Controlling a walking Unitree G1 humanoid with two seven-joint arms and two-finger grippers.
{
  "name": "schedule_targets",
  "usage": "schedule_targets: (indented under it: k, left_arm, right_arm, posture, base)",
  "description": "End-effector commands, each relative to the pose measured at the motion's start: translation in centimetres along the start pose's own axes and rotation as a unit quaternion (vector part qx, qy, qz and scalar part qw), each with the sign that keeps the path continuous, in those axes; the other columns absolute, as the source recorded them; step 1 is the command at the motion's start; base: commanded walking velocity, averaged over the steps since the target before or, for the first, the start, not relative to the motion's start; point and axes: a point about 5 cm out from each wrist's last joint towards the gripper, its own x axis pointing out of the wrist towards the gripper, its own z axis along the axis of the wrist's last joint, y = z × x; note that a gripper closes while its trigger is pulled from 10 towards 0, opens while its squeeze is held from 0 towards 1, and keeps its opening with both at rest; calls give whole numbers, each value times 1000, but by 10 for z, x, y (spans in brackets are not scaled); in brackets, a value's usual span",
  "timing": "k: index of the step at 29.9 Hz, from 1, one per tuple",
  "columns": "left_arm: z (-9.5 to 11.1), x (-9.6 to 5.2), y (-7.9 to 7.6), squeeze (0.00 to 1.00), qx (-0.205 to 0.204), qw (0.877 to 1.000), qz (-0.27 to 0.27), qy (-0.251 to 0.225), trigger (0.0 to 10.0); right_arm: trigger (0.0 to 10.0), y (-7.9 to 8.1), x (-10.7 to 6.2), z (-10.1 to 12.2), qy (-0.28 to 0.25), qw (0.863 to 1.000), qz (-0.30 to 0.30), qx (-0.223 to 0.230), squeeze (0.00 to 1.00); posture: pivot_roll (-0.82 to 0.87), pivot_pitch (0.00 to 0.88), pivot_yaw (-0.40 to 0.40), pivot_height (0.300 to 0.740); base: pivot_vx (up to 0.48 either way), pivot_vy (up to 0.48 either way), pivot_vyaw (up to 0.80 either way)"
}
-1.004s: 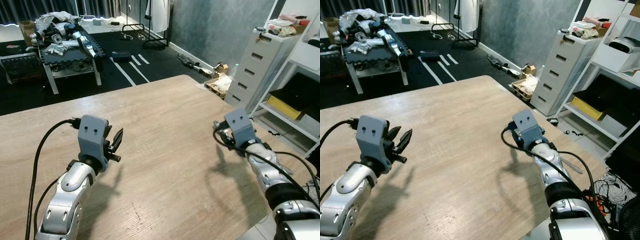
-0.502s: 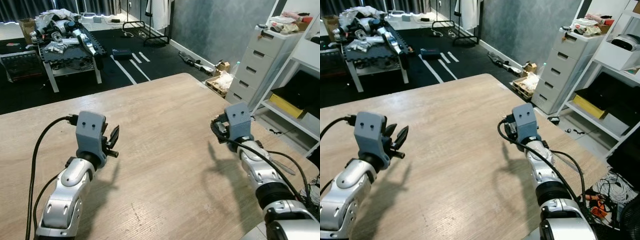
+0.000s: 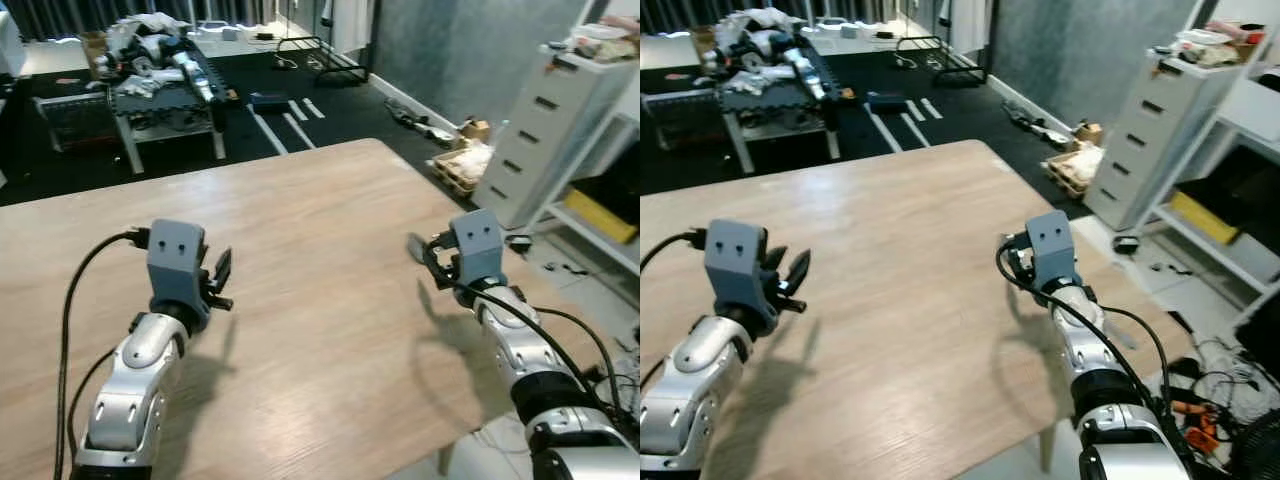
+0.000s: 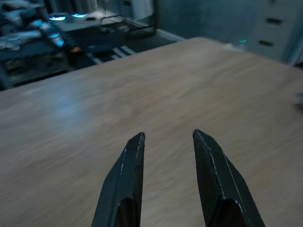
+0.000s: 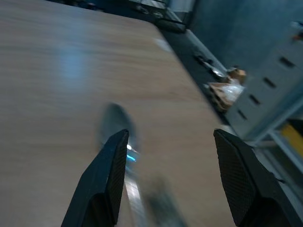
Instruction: Setting the table
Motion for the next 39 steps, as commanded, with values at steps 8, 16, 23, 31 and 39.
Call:
schedule_targets:
  k: [8,16,23,31,39]
  left_arm:
    - [-9,-2,4,0,-12,1000,6,26,10000]
    - [-12,-2,5,0,-13,999,5,35,10000]
    - [-12,-9,4,0,17,998,-31,43,10000]
    - [-1,-16,16,0,39,995,-87,42,10000]
    - [14,-27,14,0,50,986,-153,35,10000]
  right_arm:
    - [10000,4,-5,-6,0,1000,2,10,0]
    - [10000,24,-2,-10,14,999,36,-7,0]
    - [10000,32,9,-9,57,994,89,-38,0]
    - [10000,10,14,-4,108,983,143,32,0]
    - [10000,12,19,7,120,971,191,84,0]
  posture:
    - [103,120,44,740]
    - [110,127,40,740]
    - [135,133,36,740]
    - [148,144,27,740]
    - [180,172,27,740]
  base:
    - [0,0,0]
    - [0,0,0]
    - [0,0,0]
    - [0,0,0]
    - [0,0,0]
